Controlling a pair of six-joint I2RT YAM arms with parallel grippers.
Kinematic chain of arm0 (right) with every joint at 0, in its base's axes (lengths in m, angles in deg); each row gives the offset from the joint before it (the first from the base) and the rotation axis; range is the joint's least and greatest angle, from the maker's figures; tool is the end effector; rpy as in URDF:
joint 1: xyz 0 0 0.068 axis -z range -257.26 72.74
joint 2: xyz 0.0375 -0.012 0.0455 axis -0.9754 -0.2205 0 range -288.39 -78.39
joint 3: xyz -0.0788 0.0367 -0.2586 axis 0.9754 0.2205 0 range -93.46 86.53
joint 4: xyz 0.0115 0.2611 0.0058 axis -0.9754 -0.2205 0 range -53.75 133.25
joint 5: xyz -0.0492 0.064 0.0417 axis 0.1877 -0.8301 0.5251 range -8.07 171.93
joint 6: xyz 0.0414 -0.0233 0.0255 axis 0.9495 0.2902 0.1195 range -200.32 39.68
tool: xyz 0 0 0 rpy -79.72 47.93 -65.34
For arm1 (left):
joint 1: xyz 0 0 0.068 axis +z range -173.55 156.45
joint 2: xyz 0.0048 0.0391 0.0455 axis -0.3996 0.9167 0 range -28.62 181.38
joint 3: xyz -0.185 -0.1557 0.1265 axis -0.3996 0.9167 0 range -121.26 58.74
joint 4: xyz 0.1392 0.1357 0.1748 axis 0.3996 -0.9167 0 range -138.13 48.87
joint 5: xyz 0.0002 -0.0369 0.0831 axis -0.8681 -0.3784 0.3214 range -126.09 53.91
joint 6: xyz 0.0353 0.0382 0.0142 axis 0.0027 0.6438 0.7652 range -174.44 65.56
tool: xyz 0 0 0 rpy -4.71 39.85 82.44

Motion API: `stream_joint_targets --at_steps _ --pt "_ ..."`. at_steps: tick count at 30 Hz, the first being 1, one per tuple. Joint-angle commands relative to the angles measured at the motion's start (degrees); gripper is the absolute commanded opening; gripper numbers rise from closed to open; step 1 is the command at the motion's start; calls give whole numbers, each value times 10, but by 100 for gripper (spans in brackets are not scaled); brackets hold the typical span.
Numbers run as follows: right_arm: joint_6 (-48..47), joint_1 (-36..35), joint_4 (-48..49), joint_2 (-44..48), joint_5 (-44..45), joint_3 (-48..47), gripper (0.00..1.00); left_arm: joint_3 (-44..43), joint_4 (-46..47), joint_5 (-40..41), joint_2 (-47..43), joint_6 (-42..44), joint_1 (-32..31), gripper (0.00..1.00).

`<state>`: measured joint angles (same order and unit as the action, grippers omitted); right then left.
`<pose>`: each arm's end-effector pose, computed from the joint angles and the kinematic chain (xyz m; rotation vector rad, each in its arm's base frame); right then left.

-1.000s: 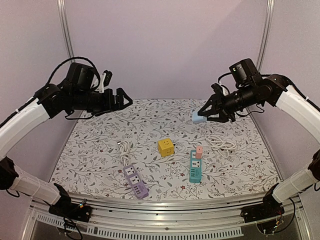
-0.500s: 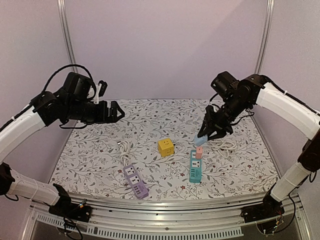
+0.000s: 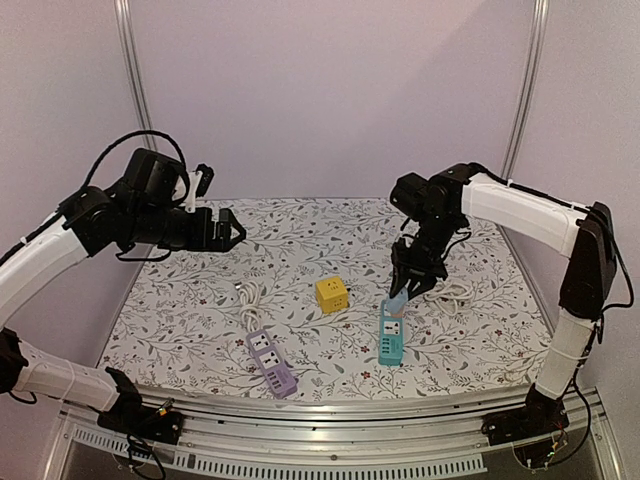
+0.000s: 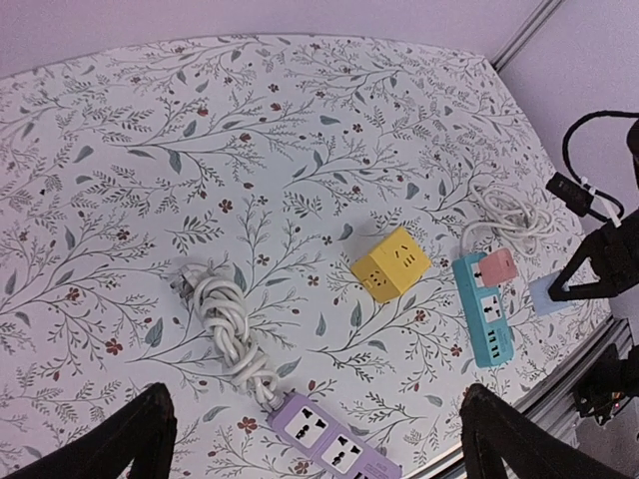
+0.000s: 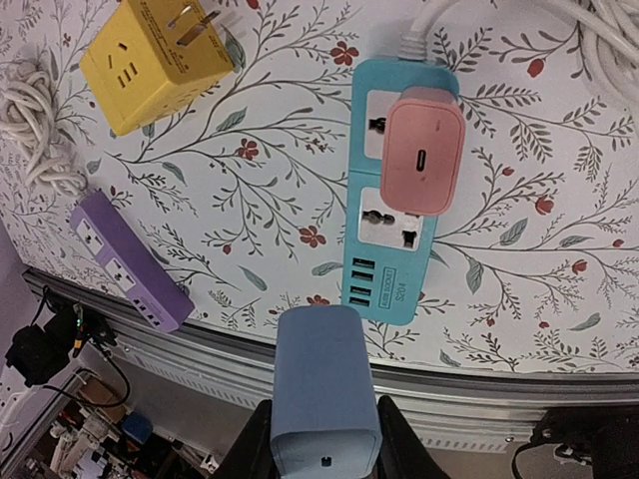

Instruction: Insert the plug

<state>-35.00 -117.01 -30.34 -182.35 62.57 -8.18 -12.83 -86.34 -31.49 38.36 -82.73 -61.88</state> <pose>0.2603 0.2320 0.2828 -0.1125 -2.9617 -0.4977 0.1894 -0.1462 0.3646 0.1609 2.3254 -0.5101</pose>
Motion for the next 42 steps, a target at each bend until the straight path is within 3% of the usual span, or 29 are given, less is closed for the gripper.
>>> stream_joint_targets --at_steps 1,42 --pt "-30 -3 0 -37 26 3 0 4 -8 5 -1 24 11 100" --pt "-17 3 59 -82 66 79 0 6 21 -15 29 32 30 100"
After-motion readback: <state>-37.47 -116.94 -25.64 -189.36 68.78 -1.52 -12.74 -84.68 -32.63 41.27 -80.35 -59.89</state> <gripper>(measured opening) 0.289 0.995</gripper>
